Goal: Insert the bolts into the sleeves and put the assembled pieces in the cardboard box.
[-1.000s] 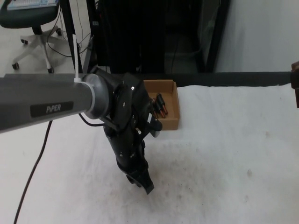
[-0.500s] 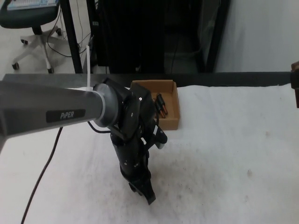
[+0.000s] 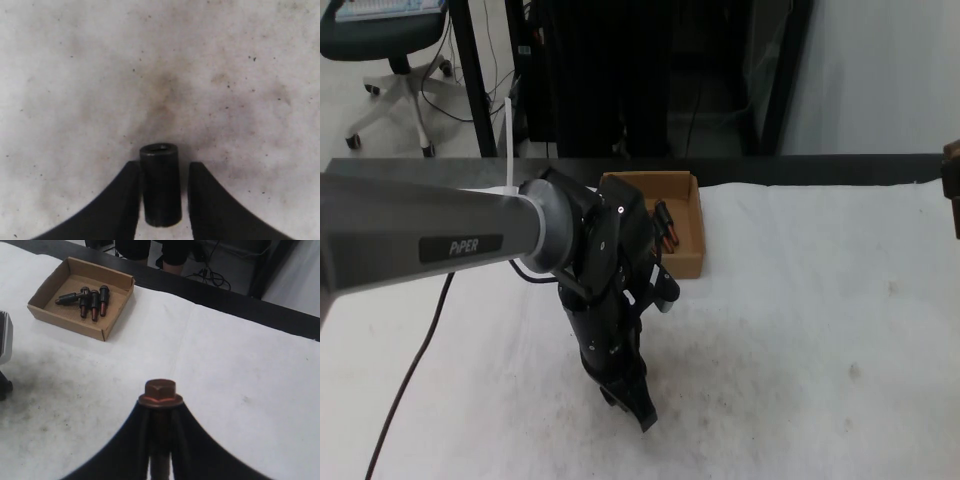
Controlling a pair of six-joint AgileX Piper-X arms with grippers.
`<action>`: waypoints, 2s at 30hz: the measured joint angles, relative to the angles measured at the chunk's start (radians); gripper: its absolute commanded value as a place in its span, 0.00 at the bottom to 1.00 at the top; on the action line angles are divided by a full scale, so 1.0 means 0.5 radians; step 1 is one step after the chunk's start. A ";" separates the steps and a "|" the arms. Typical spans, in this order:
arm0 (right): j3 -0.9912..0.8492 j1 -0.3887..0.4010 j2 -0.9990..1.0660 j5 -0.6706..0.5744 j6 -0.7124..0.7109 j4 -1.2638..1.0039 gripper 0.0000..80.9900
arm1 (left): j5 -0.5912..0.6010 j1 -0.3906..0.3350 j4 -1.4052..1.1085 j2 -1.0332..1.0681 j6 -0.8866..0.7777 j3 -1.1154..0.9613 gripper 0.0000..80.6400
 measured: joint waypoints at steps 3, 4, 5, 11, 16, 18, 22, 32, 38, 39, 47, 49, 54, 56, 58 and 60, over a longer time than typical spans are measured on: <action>0.000 0.000 0.000 0.000 0.000 0.002 0.01 | 0.000 0.000 -0.011 0.000 0.000 0.000 0.38; 0.000 0.000 0.000 0.000 0.000 0.002 0.01 | 0.000 0.000 -0.011 0.000 0.000 0.000 0.38; 0.000 0.000 0.000 0.000 0.000 0.002 0.01 | 0.000 0.000 -0.011 0.000 0.000 0.000 0.38; 0.000 0.000 0.000 0.000 0.000 0.002 0.01 | 0.000 0.000 -0.006 0.000 -0.031 0.000 0.38; 0.000 0.000 0.000 0.000 0.000 0.002 0.01 | -0.032 0.000 -0.003 0.000 -0.031 0.000 0.38; 0.000 0.000 0.000 0.000 0.000 0.002 0.01 | -0.036 0.000 -0.003 0.000 -0.031 0.000 0.38; 0.000 0.000 0.000 0.000 0.000 0.002 0.01 | -0.039 0.000 -0.001 0.000 -0.031 0.000 0.15; 0.000 0.000 0.000 0.000 0.000 0.002 0.01 | -0.076 -0.002 -0.020 0.000 -0.146 0.000 0.00; 0.000 0.000 0.000 0.000 0.000 -0.019 0.01 | 0.059 -0.002 -0.088 -0.117 -0.363 -0.005 0.00; 0.000 0.000 0.000 -0.009 0.000 -0.049 0.01 | 0.083 -0.002 -0.113 -0.161 -0.386 -0.005 0.00; 0.006 0.000 0.072 -0.451 0.332 -0.758 0.01 | 0.331 0.032 -0.581 -0.754 -0.891 0.073 0.00; 0.011 0.000 0.109 -0.555 0.394 -0.884 0.01 | 0.463 0.054 -0.834 -0.991 -0.988 0.177 0.00; 0.038 0.000 0.308 -0.969 0.667 -1.409 0.01 | 0.862 0.088 -1.358 -1.376 -1.058 0.385 0.00; 0.046 0.004 0.427 -1.176 0.808 -1.664 0.01 | 0.931 0.120 -1.425 -1.456 -1.077 0.446 0.00; 0.047 0.003 0.584 -1.372 1.069 -2.151 0.01 | 1.025 0.167 -1.464 -1.508 -1.111 0.498 0.00; 0.053 0.003 0.662 -1.438 1.286 -2.652 0.01 | 1.144 0.205 -1.497 -1.521 -1.142 0.543 0.00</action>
